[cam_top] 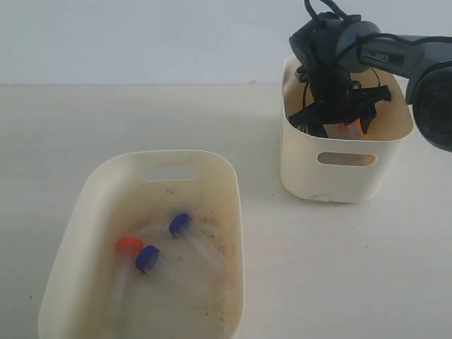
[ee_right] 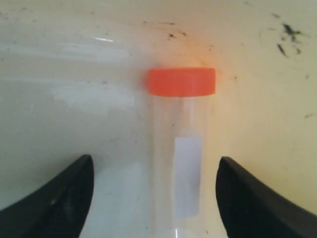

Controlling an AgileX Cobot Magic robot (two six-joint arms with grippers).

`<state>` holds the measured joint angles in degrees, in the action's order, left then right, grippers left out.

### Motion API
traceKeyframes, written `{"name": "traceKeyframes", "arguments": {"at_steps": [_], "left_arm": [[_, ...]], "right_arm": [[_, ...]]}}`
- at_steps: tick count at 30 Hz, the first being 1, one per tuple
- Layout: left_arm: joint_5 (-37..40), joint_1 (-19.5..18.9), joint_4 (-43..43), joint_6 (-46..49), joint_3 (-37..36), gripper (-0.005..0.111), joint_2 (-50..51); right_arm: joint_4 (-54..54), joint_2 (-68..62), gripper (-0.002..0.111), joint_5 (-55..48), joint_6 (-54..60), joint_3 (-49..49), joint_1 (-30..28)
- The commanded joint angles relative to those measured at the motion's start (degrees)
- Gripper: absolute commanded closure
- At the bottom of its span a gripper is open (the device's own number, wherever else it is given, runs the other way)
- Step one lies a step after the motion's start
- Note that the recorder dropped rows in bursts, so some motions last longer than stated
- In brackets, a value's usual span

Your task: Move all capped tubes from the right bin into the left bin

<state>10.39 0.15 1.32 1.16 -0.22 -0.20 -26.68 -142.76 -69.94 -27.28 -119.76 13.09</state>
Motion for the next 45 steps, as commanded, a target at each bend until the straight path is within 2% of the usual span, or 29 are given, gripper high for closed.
{"name": "traceKeyframes", "arguments": {"at_steps": [1,11,22,34,42,45], "left_arm": [[-0.54,0.41,0.19,-0.24,0.22,0.103,0.20],[-0.54,0.41,0.19,-0.24,0.22,0.103,0.20],[-0.54,0.41,0.19,-0.24,0.22,0.103,0.20],[-0.54,0.41,0.19,-0.24,0.22,0.103,0.20],[-0.54,0.41,0.19,-0.24,0.22,0.103,0.20],[-0.54,0.41,0.19,-0.24,0.22,0.103,0.20]], "right_arm": [[4.40,-2.61,0.041,-0.03,2.21,1.12,-1.18],[13.84,-2.61,0.041,-0.03,7.08,1.12,-1.18],[15.43,-0.41,0.041,0.35,8.57,0.79,-1.18],[22.83,2.15,0.041,3.38,12.46,0.79,-1.18],[20.94,3.88,0.041,3.91,12.70,0.79,-1.18],[17.06,4.46,0.041,3.56,12.15,0.79,-1.08]]}}
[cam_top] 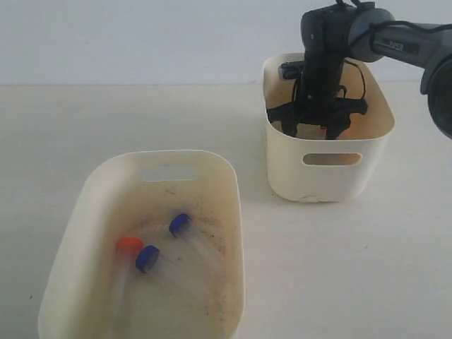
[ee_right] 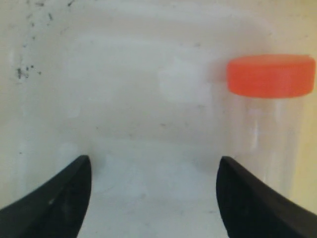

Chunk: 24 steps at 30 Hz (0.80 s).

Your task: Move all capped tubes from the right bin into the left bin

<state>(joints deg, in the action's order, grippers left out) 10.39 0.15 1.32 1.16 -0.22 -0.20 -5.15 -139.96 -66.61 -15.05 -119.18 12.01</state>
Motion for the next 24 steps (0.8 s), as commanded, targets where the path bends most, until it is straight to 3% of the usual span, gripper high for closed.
{"name": "traceKeyframes", "arguments": {"at_steps": [1,15,24], "left_arm": [[-0.54,0.41,0.19,-0.24,0.22,0.103,0.20],[-0.54,0.41,0.19,-0.24,0.22,0.103,0.20],[-0.54,0.41,0.19,-0.24,0.22,0.103,0.20]], "right_arm": [[-5.67,2.09,0.041,-0.05,-0.22,0.22,0.01],[-19.05,3.39,0.041,-1.85,-7.28,0.22,1.21],[-18.68,-1.42,0.041,-3.36,-9.89,0.57,1.21]]}}
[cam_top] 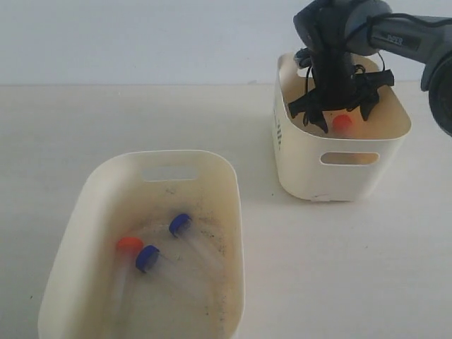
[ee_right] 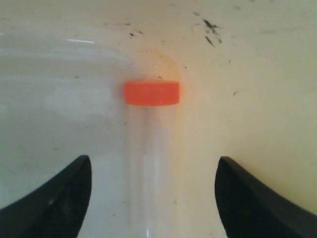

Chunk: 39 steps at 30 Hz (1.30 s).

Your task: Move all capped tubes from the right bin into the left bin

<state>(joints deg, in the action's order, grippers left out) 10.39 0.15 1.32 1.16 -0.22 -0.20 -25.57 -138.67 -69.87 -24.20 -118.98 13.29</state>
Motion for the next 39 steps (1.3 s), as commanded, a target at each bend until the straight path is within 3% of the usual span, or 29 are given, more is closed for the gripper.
{"name": "traceKeyframes", "arguments": {"at_steps": [1,18,23,27,32,35,39], "left_arm": [[-0.54,0.41,0.19,-0.24,0.22,0.103,0.20],[-0.54,0.41,0.19,-0.24,0.22,0.103,0.20],[-0.54,0.41,0.19,-0.24,0.22,0.103,0.20],[-0.54,0.41,0.19,-0.24,0.22,0.103,0.20],[-0.54,0.41,0.19,-0.24,0.22,0.103,0.20],[-0.54,0.41,0.19,-0.24,0.22,0.103,0.20],[-0.54,0.41,0.19,-0.24,0.22,0.103,0.20]], "right_arm": [[1.74,-3.33,0.041,-0.09,-0.74,0.37,-0.07],[7.47,-1.45,0.041,1.47,2.36,0.04,-0.07],[8.56,0.87,0.055,1.00,2.01,0.04,-0.07],[10.98,0.86,0.051,-0.06,1.00,0.04,0.07],[8.52,0.86,0.050,-0.09,-0.11,0.04,0.87],[-0.97,1.02,0.050,0.71,-2.11,-0.15,3.69],[-3.34,1.06,0.050,-0.09,-3.94,-2.97,5.99]]}}
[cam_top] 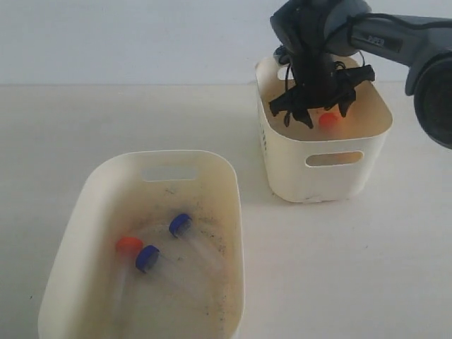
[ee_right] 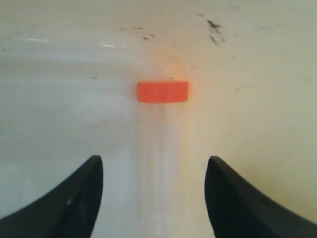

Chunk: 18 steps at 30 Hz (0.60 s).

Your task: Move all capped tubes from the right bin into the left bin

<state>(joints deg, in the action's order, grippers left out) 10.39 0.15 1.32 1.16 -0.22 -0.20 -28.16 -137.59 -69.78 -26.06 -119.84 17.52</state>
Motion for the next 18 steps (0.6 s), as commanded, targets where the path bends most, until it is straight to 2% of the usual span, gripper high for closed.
{"name": "traceKeyframes", "arguments": {"at_steps": [1,12,18], "left_arm": [[-0.54,0.41,0.19,-0.24,0.22,0.103,0.20],[-0.54,0.41,0.19,-0.24,0.22,0.103,0.20],[-0.54,0.41,0.19,-0.24,0.22,0.103,0.20]], "right_arm": [[-0.76,-0.01,0.050,-0.18,-1.94,-2.56,1.65],[-3.60,2.53,0.050,-0.18,-3.24,-2.56,0.86],[1.49,3.17,0.050,-0.18,-2.11,-2.56,0.97]]}}
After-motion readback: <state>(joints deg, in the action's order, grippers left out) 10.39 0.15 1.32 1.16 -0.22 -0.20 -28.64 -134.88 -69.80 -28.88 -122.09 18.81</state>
